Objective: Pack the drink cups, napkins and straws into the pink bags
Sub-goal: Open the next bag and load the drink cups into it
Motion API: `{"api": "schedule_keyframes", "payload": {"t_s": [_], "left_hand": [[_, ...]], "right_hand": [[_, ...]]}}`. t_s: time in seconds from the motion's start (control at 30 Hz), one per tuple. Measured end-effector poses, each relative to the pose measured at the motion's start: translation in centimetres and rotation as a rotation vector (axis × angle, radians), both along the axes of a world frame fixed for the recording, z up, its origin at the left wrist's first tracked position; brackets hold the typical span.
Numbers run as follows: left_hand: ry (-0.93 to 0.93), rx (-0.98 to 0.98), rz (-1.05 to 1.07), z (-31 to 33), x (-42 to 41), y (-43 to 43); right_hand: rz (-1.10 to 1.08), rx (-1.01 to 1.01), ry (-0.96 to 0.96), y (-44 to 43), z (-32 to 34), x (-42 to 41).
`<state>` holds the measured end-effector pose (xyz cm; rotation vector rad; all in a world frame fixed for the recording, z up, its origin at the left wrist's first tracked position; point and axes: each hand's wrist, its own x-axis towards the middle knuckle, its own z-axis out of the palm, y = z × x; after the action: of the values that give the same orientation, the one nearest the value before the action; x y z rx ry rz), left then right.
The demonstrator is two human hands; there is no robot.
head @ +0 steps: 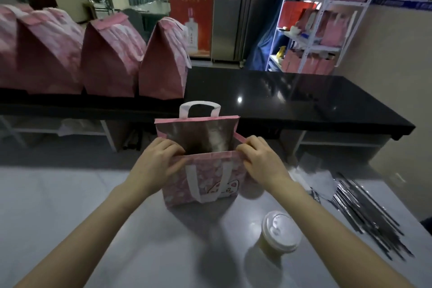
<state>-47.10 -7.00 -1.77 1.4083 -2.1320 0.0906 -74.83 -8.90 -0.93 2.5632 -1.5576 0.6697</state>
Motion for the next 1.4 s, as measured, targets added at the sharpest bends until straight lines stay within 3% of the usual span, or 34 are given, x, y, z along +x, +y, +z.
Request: {"api": "schedule_keyframes", "payload": {"t_s": [0.2,0.27,0.33,0.4,0.57,0.8,0.97,1.17,1.4], "left_hand": [[0.137,0.039,0.183,-0.9,-2.8,0.8],[0.171,0.036,0.243,-1.2,-3.6,1.1],[0.193,0.039,0.287,-1.4,-4.4,1.6],[0.244,0.031,0.326,-1.4,-5.2,2.2],[0.372,0.035,0.370,-0.8,-6.2,3.1],[0.395,0.073,0.343,0.3,-5.6,3.2],[0.226,0.264,0.311,2.3,-3.7,1.7],[0.223,0.418,0.211,3.5,-0.5,-0.2],[-0.070,0.562,0.099,1.7,0.9,-0.6]], "right_hand": [[0.086,-0.064,-0.178,3.0,-0.5,-4.6],[0.111,0.121,-0.103,3.9,-1.7,-6.6],[0.107,0.429,0.136,4.6,-3.0,-8.0],[0.087,0.608,0.325,5.1,-4.4,-8.8],[0.106,0.784,0.362,5.9,-6.5,-9.3],[0.063,0.735,0.383,7.3,-7.1,-9.6],[0.048,0.650,0.386,7.6,-6.5,-9.9],[0.037,0.548,0.094,5.0,3.3,-10.4],[0.178,0.330,-0.157,2.6,14.2,-4.9]]}}
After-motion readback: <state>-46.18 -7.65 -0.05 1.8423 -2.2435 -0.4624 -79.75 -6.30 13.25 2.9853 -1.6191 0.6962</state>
